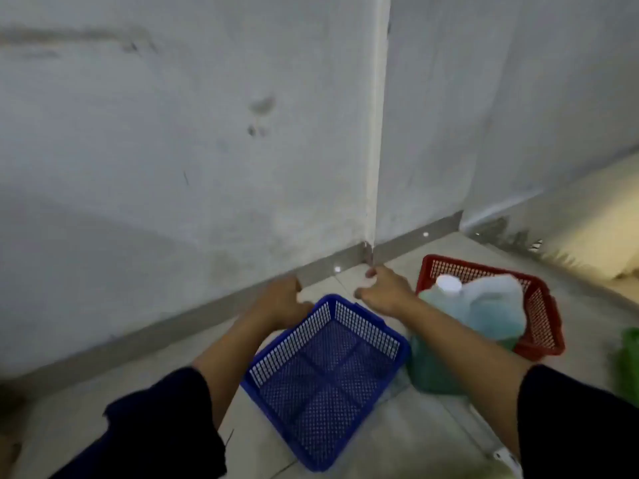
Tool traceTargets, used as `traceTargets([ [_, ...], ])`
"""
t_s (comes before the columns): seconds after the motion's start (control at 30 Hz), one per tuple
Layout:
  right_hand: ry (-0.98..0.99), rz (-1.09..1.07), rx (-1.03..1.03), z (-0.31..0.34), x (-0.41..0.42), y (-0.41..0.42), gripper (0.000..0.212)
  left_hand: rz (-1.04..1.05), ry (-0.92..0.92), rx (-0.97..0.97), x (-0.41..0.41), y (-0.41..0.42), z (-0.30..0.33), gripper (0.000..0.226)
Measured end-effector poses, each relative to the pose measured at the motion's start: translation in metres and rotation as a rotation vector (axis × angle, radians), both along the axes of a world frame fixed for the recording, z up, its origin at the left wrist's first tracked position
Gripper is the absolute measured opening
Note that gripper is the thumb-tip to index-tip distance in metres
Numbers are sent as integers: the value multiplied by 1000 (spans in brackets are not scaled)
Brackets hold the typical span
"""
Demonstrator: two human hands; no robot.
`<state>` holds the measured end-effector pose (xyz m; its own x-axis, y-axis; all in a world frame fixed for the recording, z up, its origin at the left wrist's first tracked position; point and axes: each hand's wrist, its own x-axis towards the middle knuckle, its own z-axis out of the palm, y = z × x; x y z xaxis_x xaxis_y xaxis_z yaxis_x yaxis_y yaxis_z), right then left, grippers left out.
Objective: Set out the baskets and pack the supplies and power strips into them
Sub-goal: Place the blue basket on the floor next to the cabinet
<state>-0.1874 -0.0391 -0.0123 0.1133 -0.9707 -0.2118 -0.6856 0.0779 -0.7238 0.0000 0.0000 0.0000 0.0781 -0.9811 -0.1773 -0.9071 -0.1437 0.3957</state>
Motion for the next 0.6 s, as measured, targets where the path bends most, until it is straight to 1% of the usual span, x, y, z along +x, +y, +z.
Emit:
traceTargets([
  [0.1,107,21,58,-79,4,5,48,8,-82,95,14,15,-76,45],
  [0.17,103,10,101,-126,4,9,45,26,-113,147,30,25,-115,45],
  [0.23,88,-36,137,-157,2,16,44,35,-115,178,46,34,-142,49],
  [0.27,110,-63,162,-167,2,22,48,63,-108,197,53,39,-155,50],
  [0.33,131,-132,247,-185,0,28,64,130,-129,243,63,50,-178,49],
  [0.4,49,-264,288,-199,0,30,77,245,-129,319,65,61,-196,51],
  [0.43,-24,-331,318,-206,1,29,81,312,-81,402,64,65,-200,55],
  [0.47,-103,-397,359,-211,4,28,83,384,16,512,63,68,-201,61],
  [0.53,-261,-503,421,-223,11,23,81,500,318,712,64,70,-204,68],
  [0.57,-333,-548,437,-228,12,19,79,518,457,760,67,69,-205,65],
  [0.6,-388,-580,447,-231,14,16,73,518,561,758,69,68,-206,60],
])
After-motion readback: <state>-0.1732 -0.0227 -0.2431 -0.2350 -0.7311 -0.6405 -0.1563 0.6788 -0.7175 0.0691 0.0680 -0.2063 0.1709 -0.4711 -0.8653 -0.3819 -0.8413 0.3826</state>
